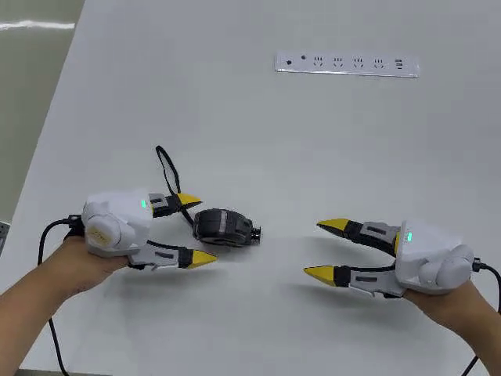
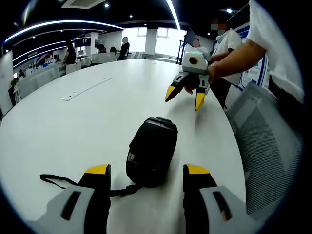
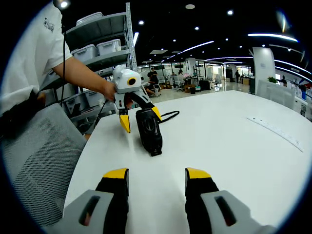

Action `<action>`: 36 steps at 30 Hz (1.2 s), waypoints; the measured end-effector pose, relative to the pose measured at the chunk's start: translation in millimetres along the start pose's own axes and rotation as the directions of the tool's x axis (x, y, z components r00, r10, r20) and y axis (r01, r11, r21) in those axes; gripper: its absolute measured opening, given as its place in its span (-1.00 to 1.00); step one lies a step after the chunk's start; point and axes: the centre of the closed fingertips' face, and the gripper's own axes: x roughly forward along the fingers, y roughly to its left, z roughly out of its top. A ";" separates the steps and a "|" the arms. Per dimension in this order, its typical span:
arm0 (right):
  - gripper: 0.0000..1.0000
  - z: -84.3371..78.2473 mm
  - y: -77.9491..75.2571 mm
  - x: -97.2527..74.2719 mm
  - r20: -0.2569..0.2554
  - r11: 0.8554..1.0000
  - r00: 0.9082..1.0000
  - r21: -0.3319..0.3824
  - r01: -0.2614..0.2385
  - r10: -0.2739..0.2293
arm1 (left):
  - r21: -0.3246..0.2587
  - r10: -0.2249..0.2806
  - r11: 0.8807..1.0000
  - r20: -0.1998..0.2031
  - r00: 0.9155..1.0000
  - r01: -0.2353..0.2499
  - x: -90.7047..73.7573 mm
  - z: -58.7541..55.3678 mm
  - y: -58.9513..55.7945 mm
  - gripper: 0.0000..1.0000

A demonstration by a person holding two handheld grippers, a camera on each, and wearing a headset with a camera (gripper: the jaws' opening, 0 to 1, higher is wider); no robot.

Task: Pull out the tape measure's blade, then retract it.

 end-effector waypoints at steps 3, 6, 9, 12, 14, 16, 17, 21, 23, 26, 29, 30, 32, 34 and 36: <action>-0.10 1.7 -1.3 3.8 0.000 1.000 1.000 0.000 -0.005 0.005 | 0.008 -0.009 1.000 -0.009 1.000 0.009 1.5 -2.0 0.4 0.12; -0.10 1.7 -1.3 6.9 -0.001 1.000 1.000 -0.001 -0.011 0.011 | 0.012 -0.013 1.000 -0.020 1.000 0.014 3.9 -6.2 2.3 0.10; -0.11 0.6 -2.0 9.8 -0.005 1.000 1.000 -0.003 -0.017 0.017 | 0.009 -0.016 1.000 -0.021 1.000 0.017 5.2 -7.1 3.9 0.08; -0.11 0.6 -3.3 12.9 -0.006 1.000 1.000 -0.001 -0.020 0.020 | 0.013 -0.024 1.000 -0.025 0.999 0.024 6.7 -7.5 3.3 0.06; -0.11 0.2 -4.8 15.4 -0.005 1.000 1.000 0.001 -0.023 0.023 | 0.018 -0.033 0.999 -0.033 0.999 0.033 8.6 -10.2 2.9 0.05; -0.11 0.4 -4.9 18.0 -0.005 1.000 1.000 0.000 -0.027 0.027 | 0.019 -0.035 0.999 -0.039 0.999 0.035 9.8 -12.0 3.9 0.04; -0.11 0.3 -5.2 19.1 -0.006 1.000 1.000 0.000 -0.028 0.028 | 0.018 -0.035 0.999 -0.039 0.999 0.036 10.1 -12.1 4.5 0.04; -0.11 0.4 -4.9 22.9 -0.007 0.999 0.999 0.000 -0.039 0.039 | 0.019 -0.046 0.999 -0.044 0.998 0.047 12.8 -11.6 3.7 -0.01; -0.12 -0.1 -5.6 24.1 -0.008 0.999 0.999 0.000 -0.042 0.042 | 0.018 -0.050 0.999 -0.044 0.998 0.051 14.1 -11.7 4.8 -0.02; -0.12 -0.7 -7.1 25.2 -0.008 0.999 0.999 0.003 -0.043 0.043 | 0.021 -0.054 0.998 -0.042 0.998 0.055 15.8 -10.2 4.9 -0.06; -0.12 0.1 -8.0 26.1 -0.007 0.999 0.999 0.004 -0.043 0.044 | 0.024 -0.058 0.998 -0.043 0.997 0.059 17.6 -8.3 3.8 -0.10; -0.13 0.1 -8.0 26.4 -0.008 0.999 0.999 0.003 -0.044 0.044 | 0.023 -0.061 0.998 -0.042 0.997 0.062 17.9 -7.6 3.1 -0.11; -0.13 0.2 -7.8 27.3 -0.008 0.999 0.999 0.003 -0.046 0.046 | 0.026 -0.063 0.998 -0.042 0.997 0.064 18.5 -6.2 1.9 -0.12; -0.13 -0.2 -7.6 28.1 -0.010 0.999 0.999 0.003 -0.047 0.047 | 0.026 -0.065 0.997 -0.042 0.997 0.066 18.9 -5.3 1.0 -0.15; -0.14 0.0 -7.0 29.1 -0.010 0.999 0.999 0.003 -0.050 0.050 | 0.024 -0.067 0.997 -0.041 0.997 0.068 19.0 -4.6 0.2 -0.17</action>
